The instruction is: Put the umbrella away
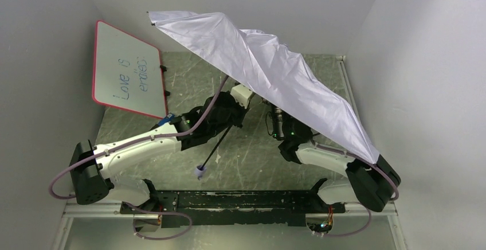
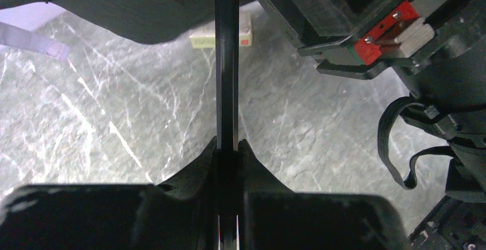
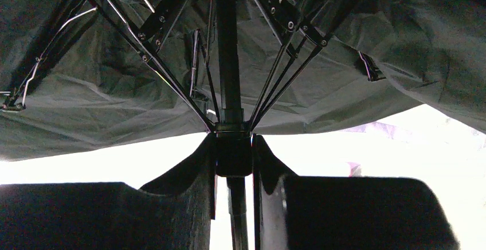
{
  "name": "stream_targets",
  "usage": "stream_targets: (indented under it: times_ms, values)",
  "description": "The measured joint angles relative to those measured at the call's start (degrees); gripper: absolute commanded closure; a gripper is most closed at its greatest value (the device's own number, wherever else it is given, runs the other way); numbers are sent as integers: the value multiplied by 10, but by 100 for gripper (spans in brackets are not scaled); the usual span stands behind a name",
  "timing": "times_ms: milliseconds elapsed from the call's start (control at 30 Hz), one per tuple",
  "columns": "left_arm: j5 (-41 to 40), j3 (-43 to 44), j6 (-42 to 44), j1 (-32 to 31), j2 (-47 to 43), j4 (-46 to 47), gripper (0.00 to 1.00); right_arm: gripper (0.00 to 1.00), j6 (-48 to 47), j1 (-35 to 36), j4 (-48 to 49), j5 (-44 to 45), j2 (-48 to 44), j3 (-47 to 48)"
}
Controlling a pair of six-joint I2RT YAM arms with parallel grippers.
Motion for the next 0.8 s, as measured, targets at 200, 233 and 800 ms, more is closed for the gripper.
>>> stream_targets:
  times_ms: [200, 233, 800]
  values:
    - [9, 13, 1, 2, 4, 49, 64, 100, -6, -8, -62, 3, -44, 36]
    - [10, 16, 0, 4, 6, 56, 62, 100, -5, -11, -66, 0, -50, 40]
    - [27, 21, 2, -1, 15, 84, 74, 100, 19, -138, -135, -70, -100, 91]
